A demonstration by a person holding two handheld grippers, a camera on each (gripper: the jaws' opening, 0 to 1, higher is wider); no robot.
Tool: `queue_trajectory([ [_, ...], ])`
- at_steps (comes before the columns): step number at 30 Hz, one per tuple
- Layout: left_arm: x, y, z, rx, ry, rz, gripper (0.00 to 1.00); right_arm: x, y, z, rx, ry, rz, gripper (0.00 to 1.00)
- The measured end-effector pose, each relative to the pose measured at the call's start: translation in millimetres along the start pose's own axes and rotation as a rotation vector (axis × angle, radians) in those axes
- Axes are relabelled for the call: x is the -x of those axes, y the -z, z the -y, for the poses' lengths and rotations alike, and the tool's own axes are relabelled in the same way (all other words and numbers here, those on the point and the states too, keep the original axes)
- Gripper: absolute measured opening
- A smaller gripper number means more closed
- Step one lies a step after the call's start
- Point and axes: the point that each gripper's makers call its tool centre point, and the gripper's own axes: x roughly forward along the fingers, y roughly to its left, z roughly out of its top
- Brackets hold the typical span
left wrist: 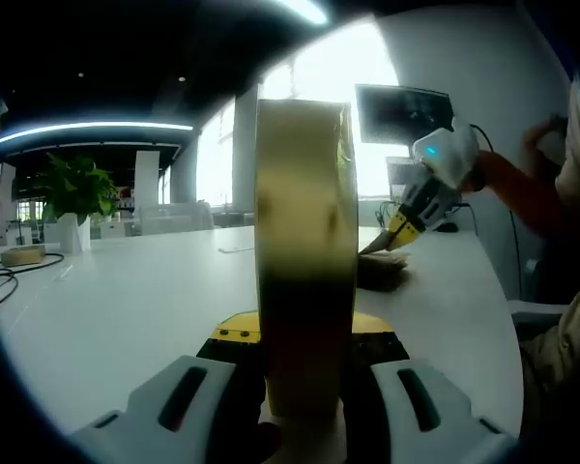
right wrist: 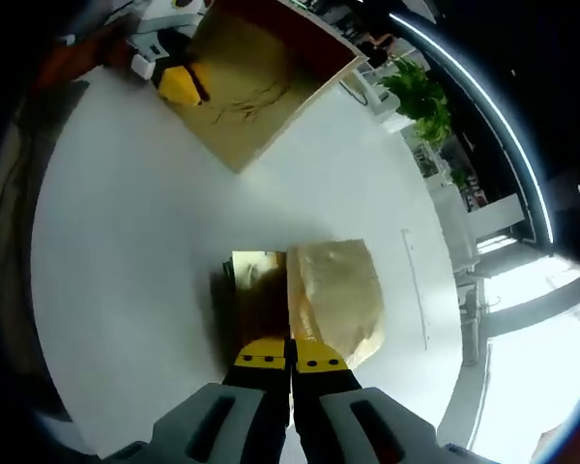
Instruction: Extract single mask from mask box in order stack masks on table
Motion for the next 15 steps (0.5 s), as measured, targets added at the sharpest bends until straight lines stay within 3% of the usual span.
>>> queue_trajectory([
  [15,0.3,-0.1,0.2,0.000,0.000,0.000,0.20,-10.7,5.2,-6.1,-0.142,0.012,-0.009,0.00],
])
